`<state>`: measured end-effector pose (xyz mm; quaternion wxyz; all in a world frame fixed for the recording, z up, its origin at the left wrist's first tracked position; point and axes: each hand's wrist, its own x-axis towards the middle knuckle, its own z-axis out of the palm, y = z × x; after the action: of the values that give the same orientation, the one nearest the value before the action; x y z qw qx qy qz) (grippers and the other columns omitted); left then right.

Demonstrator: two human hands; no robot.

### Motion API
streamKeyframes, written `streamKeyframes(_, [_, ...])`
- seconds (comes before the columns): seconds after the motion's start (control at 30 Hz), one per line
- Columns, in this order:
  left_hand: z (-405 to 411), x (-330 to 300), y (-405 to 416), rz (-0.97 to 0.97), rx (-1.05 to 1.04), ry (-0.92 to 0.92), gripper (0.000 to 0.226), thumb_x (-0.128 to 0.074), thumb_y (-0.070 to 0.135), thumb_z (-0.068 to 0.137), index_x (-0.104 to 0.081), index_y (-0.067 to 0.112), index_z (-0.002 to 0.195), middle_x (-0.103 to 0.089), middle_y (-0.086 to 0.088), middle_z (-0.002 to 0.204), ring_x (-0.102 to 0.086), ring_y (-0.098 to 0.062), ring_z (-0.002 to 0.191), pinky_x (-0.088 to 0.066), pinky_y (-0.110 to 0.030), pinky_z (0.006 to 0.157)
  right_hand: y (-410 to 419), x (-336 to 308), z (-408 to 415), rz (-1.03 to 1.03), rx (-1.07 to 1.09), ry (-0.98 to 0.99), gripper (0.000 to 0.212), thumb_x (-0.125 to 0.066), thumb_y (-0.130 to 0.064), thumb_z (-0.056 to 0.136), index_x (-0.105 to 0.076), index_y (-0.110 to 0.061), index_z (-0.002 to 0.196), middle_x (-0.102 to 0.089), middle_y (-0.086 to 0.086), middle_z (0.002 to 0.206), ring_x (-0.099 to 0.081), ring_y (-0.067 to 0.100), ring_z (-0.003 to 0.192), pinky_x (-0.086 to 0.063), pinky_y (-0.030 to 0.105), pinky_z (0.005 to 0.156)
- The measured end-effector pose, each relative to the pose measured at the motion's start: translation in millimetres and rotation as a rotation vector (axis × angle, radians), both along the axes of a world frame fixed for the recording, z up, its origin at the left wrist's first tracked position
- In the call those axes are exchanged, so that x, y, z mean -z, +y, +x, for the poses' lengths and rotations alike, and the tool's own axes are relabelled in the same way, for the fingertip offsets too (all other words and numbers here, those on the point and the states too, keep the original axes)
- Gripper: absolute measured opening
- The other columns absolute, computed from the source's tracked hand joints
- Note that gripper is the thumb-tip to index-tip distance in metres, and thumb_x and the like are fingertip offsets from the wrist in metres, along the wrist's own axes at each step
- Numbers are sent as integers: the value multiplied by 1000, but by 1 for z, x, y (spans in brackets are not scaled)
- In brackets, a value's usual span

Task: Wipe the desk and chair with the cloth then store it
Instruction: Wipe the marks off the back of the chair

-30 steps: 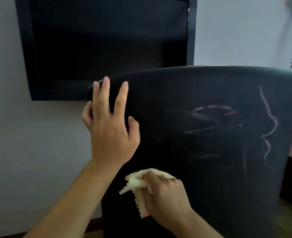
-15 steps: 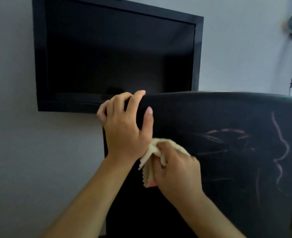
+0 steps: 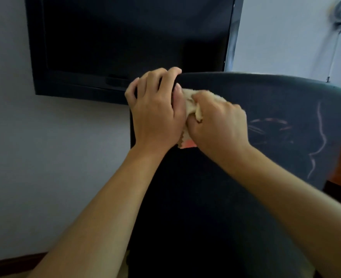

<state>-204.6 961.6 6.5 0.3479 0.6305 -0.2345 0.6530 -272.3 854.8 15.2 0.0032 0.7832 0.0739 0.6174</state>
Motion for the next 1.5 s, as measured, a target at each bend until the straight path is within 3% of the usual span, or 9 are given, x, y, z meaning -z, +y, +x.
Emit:
streamKeyframes(0.23, [0, 2, -2, -29, -6, -12, 34, -50, 33, 94, -65, 19, 121, -63, 0, 114, -56, -19, 113, -35, -43, 105, -6, 114, 7, 54, 31, 209, 22, -47, -42, 79, -59, -24, 82, -55, -12, 56, -39, 7, 39, -17, 16, 38])
streamKeyframes(0.4, [-9, 2, -1, -3, -6, 23, 39, -53, 40, 91, -64, 20, 122, -62, 0, 115, -55, -19, 115, -34, -45, 106, -20, 67, -5, -95, 50, 98, 25, -53, -40, 82, -63, -17, 80, -61, -3, 60, -54, 21, 42, -34, 21, 47])
streamKeyframes(0.53, [-10, 2, -2, 16, -37, 36, 42, -53, 42, 91, -62, 19, 125, -60, 0, 118, -54, -20, 117, -33, -45, 108, -22, -8, -19, 67, -35, -83, 21, -63, -34, 88, -56, -21, 74, -44, -10, 55, -32, 0, 42, -22, 19, 47])
streamKeyframes(0.67, [-9, 2, -3, 19, -27, 70, 44, -54, 41, 89, -60, 19, 126, -59, 0, 119, -53, -21, 120, -30, -48, 111, -21, 50, -3, 69, -13, 115, 20, -59, -39, 85, -60, -20, 80, -62, -4, 66, -58, 19, 50, -45, 26, 48])
streamKeyframes(0.83, [-16, 3, 1, 54, -37, 86, 43, -52, 42, 91, -60, 19, 127, -59, 0, 119, -53, -20, 120, -30, -46, 112, -27, 123, -1, -62, -17, 266, 22, -53, -44, 84, -60, -25, 76, -63, -10, 67, -61, 16, 51, -33, 21, 43])
streamKeyframes(1.1, [-22, -3, 3, 71, -36, 138, 45, -50, 45, 89, -57, 21, 128, -58, 1, 121, -50, -17, 120, -32, -44, 110, -44, -7, -28, 101, -81, -65, 27, -63, -29, 85, -45, -24, 67, -38, -15, 52, -32, 6, 42, -20, 21, 47])
streamKeyframes(1.23, [-28, -7, 2, 91, -47, 186, 47, -48, 44, 88, -56, 21, 129, -58, 0, 123, -50, -19, 121, -32, -45, 111, -49, 84, -13, 69, 2, 92, 22, -55, -39, 81, -61, -19, 76, -65, 0, 65, -60, 26, 52, -39, 24, 46])
streamKeyframes(1.33, [-30, -5, 0, 114, -96, 184, 47, -46, 43, 91, -55, 18, 129, -58, -2, 125, -51, -22, 122, -34, -48, 110, -45, 142, -11, 0, -22, 282, 17, -50, -43, 80, -58, -28, 80, -66, -11, 72, -62, 9, 56, -16, 4, 47])
streamKeyframes(1.5, [-33, -5, -6, 86, -125, 183, 48, -46, 40, 89, -55, 15, 129, -58, -6, 125, -50, -25, 124, -34, -51, 110, -45, 41, -15, 116, -66, -41, 17, -62, -35, 79, -52, -27, 68, -49, -15, 55, -46, 5, 42, -23, 14, 51])
